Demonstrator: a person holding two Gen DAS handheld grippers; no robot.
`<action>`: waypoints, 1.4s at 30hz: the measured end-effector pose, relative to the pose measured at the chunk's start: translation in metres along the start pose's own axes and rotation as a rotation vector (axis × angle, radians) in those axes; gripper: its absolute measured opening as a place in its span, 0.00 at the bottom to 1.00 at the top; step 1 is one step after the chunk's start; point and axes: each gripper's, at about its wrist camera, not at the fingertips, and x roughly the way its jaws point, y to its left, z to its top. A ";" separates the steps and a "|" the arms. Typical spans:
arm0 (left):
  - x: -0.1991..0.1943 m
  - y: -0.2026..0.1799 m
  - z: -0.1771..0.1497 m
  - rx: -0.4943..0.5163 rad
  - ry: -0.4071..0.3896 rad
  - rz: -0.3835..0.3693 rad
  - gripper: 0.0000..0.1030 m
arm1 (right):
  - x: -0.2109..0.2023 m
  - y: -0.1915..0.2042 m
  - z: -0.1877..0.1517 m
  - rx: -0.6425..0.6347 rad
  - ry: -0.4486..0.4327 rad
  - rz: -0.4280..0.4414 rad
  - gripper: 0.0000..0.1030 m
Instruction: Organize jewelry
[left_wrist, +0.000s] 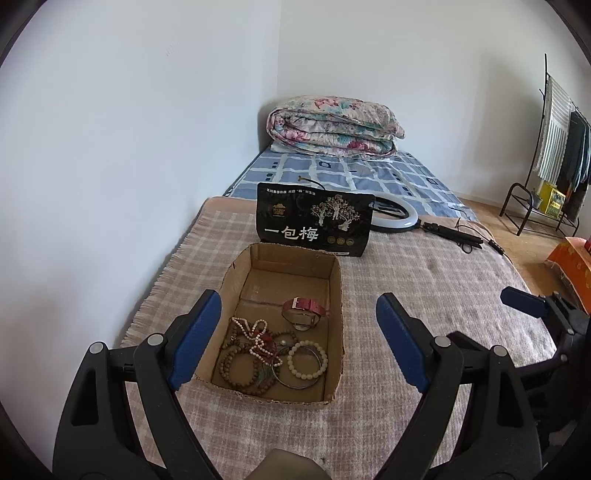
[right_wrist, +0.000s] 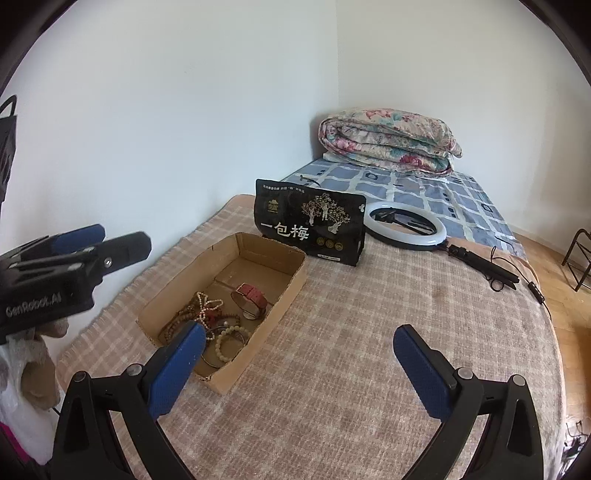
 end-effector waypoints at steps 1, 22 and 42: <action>-0.003 -0.003 -0.002 0.003 -0.003 -0.001 0.86 | -0.001 -0.003 0.000 0.004 -0.002 -0.004 1.00; -0.030 -0.020 -0.014 0.017 -0.039 0.026 1.00 | -0.006 -0.024 0.002 0.037 -0.043 -0.036 1.00; -0.031 -0.025 -0.016 0.035 -0.052 0.040 1.00 | -0.004 -0.025 0.002 0.036 -0.039 -0.038 1.00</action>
